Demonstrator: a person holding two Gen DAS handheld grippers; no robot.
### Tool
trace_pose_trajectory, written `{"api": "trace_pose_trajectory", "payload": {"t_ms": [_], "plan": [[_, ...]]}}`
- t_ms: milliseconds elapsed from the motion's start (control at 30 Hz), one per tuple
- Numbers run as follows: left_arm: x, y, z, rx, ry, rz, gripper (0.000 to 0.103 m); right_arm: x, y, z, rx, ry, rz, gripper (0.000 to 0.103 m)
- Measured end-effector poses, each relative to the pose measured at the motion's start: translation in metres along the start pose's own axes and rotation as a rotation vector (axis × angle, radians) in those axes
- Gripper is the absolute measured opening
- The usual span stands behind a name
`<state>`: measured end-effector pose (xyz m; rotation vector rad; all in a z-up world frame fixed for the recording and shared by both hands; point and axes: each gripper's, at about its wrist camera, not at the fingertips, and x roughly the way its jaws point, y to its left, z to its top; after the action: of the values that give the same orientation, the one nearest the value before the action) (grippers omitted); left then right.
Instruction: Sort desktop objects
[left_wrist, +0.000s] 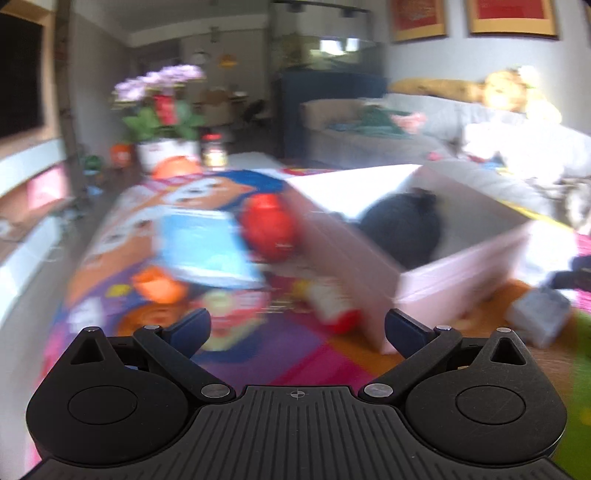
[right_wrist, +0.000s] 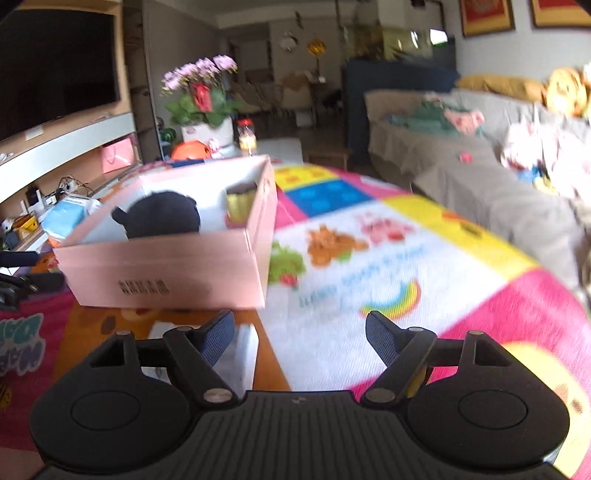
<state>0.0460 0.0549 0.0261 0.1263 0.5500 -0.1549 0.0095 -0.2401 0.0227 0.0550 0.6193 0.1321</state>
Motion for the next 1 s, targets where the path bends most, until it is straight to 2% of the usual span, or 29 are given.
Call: {"api": "trace_pose_trajectory", "payload": {"t_ms": [67,100,267,300,367,400,433,533,633,800,833,900,1000], "plan": [[0.008,0.011,0.002,-0.022,0.030,0.112,0.103,0.000,0.002,0.000,0.000,-0.004,0.003,0.080],[0.013,0.016,0.004,-0.039,0.046,0.148,0.103,-0.002,0.000,-0.004,0.009,-0.013,0.009,0.086],[0.042,0.024,0.010,-0.118,0.094,0.147,0.102,-0.002,0.012,-0.007,-0.020,-0.025,0.007,0.090],[0.047,0.022,0.012,-0.115,0.094,0.153,0.102,-0.003,0.014,-0.008,-0.029,-0.033,0.002,0.094],[0.054,0.019,0.014,-0.104,0.094,0.163,0.093,-0.005,0.015,-0.007,-0.039,-0.047,-0.002,0.099],[0.056,0.018,0.015,-0.101,0.098,0.171,0.077,-0.005,0.015,-0.007,-0.039,-0.051,-0.001,0.099],[0.058,0.018,0.016,-0.099,0.108,0.177,0.067,-0.005,0.014,-0.007,-0.035,-0.051,0.001,0.100],[0.052,0.017,0.011,-0.092,0.114,0.183,0.066,-0.004,0.009,-0.007,-0.002,-0.045,0.008,0.101],[0.031,0.007,0.001,-0.055,0.117,0.133,0.066,-0.004,0.005,-0.007,0.030,-0.051,0.009,0.103],[-0.030,-0.026,-0.022,-0.010,0.109,-0.099,0.067,-0.007,0.005,-0.008,0.028,-0.068,0.012,0.103],[-0.040,-0.033,-0.027,0.005,0.101,-0.125,0.068,-0.007,0.006,-0.008,0.024,-0.071,0.011,0.103],[-0.052,-0.046,-0.037,0.036,0.089,-0.130,0.073,-0.007,0.007,-0.008,0.020,-0.073,0.010,0.103],[-0.054,-0.055,-0.047,0.063,0.088,-0.077,0.084,-0.008,0.008,-0.009,0.016,-0.073,0.008,0.103]]}}
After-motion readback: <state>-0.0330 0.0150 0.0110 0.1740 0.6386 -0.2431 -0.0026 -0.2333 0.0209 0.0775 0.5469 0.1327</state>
